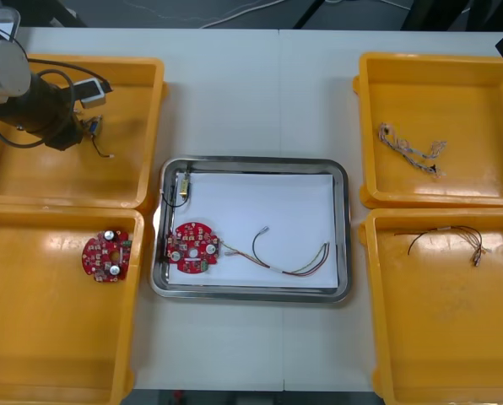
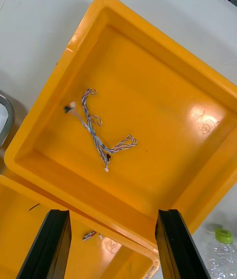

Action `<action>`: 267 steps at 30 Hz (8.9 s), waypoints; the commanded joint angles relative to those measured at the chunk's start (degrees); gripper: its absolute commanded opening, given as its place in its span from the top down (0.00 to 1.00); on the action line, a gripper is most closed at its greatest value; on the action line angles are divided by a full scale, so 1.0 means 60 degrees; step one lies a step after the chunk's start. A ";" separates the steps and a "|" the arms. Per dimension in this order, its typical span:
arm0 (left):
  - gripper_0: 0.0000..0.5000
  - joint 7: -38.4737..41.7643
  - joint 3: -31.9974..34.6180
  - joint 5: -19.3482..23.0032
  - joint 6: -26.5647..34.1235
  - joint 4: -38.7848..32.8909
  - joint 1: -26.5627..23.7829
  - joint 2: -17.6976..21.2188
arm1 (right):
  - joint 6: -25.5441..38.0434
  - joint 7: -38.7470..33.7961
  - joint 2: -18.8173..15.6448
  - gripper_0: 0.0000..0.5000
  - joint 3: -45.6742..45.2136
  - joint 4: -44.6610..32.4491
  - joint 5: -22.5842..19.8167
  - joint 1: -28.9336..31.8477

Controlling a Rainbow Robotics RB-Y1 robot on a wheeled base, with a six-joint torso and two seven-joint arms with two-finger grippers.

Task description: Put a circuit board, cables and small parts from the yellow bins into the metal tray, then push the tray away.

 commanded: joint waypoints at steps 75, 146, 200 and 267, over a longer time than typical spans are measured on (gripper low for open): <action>1.00 1.3969 0.1787 -0.0906 0.8202 -1.0742 0.1363 -0.0744 | -0.6243 0.4539 0.1681 0.00 0.3126 0.2598 0.1028 0.2702; 1.00 1.4306 0.2578 -0.2810 0.8202 -0.9907 0.1583 -0.1638 | -0.0984 0.3895 0.1431 1.00 -0.0243 -0.0243 0.2244 0.2395; 1.00 1.4379 0.2578 -0.2795 0.8202 -0.9951 0.1612 -0.1682 | 0.0035 0.2957 0.1197 0.00 -0.1576 -0.0829 0.2302 0.0666; 1.00 1.4364 0.2578 -0.2854 0.8202 -0.9951 0.1685 -0.1682 | -0.6126 0.3748 0.1519 0.00 0.2452 0.3375 0.1189 0.2277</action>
